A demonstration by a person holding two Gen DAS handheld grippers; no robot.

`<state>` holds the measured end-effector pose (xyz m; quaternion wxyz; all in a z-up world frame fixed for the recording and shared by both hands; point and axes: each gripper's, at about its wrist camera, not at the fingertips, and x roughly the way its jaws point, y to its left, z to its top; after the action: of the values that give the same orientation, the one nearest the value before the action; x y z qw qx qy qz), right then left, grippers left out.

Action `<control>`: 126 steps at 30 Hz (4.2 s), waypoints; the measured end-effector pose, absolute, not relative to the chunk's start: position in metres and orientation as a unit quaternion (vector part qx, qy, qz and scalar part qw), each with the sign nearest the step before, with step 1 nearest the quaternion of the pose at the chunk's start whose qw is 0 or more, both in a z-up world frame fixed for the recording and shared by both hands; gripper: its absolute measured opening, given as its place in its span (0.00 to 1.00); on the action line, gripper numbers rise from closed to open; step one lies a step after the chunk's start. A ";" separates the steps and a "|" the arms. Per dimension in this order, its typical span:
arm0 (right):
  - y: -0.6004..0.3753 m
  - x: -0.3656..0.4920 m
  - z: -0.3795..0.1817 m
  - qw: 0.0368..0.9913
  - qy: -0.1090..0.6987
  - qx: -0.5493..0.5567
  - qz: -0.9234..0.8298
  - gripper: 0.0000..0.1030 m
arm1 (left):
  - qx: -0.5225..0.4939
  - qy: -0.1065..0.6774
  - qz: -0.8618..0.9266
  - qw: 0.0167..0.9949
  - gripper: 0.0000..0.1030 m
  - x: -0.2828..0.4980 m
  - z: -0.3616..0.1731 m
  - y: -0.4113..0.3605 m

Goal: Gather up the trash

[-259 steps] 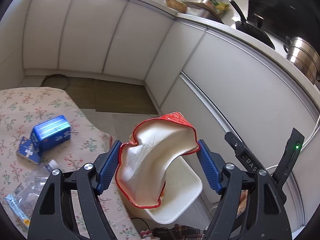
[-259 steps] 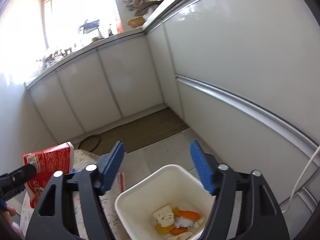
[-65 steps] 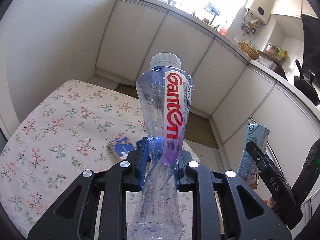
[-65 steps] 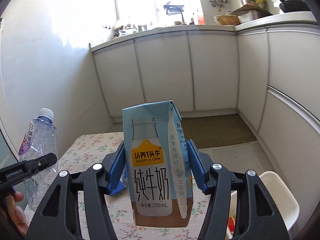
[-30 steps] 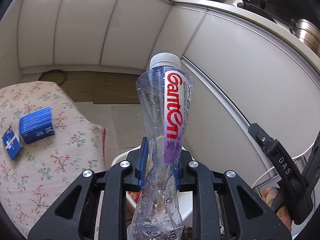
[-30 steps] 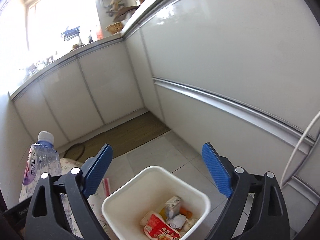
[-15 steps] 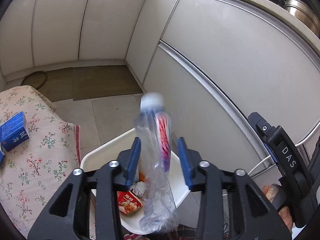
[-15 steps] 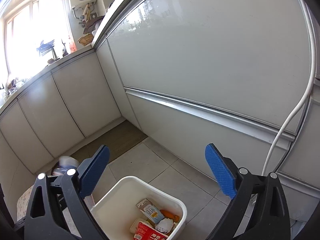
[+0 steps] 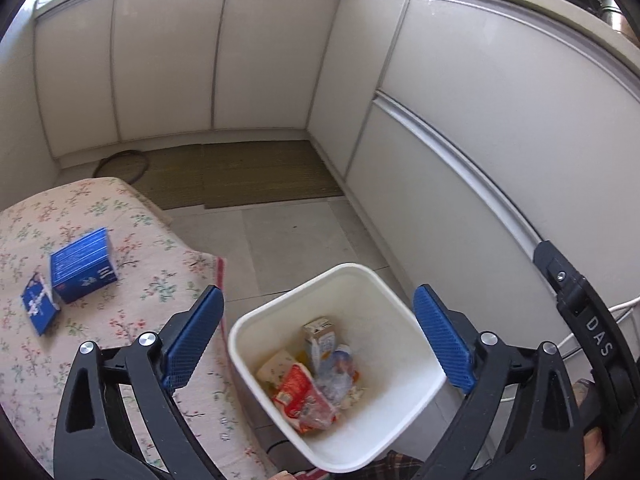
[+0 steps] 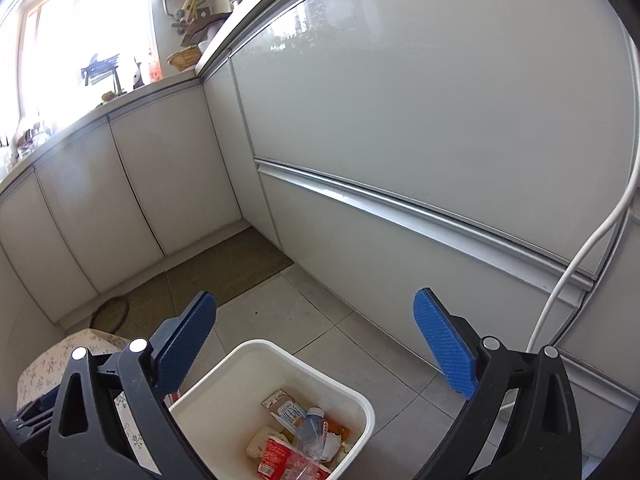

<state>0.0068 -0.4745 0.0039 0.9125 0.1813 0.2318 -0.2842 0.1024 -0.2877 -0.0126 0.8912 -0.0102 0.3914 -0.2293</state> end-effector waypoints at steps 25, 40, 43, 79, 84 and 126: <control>-0.340 0.098 -0.022 0.933 0.317 0.081 -0.149 0.93 | -0.063 0.465 -0.002 0.883 0.93 0.164 -0.070 -0.115; -0.291 0.134 -0.047 0.927 0.362 0.058 -0.081 0.93 | -0.197 0.506 0.199 0.816 0.93 0.229 -0.123 0.027; -0.289 0.138 -0.050 0.925 0.367 0.062 -0.076 0.93 | -0.197 0.516 0.217 0.805 0.92 0.238 -0.133 0.031; -0.124 0.295 -0.140 0.769 0.548 0.293 -0.152 0.93 | -0.206 0.437 0.025 0.875 0.54 0.147 -0.055 0.151; -0.104 0.296 -0.161 0.766 0.561 0.278 -0.144 0.93 | -0.229 0.438 0.002 0.869 0.54 0.144 -0.043 0.161; -0.065 0.132 0.018 0.950 0.296 0.082 0.059 0.55 | -0.207 0.333 0.022 0.920 0.54 0.112 0.020 0.139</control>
<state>0.1315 -0.0647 0.0184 0.9499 0.0822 0.2957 0.0591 0.1125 0.1387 0.0202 0.9197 -0.2069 0.3331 0.0216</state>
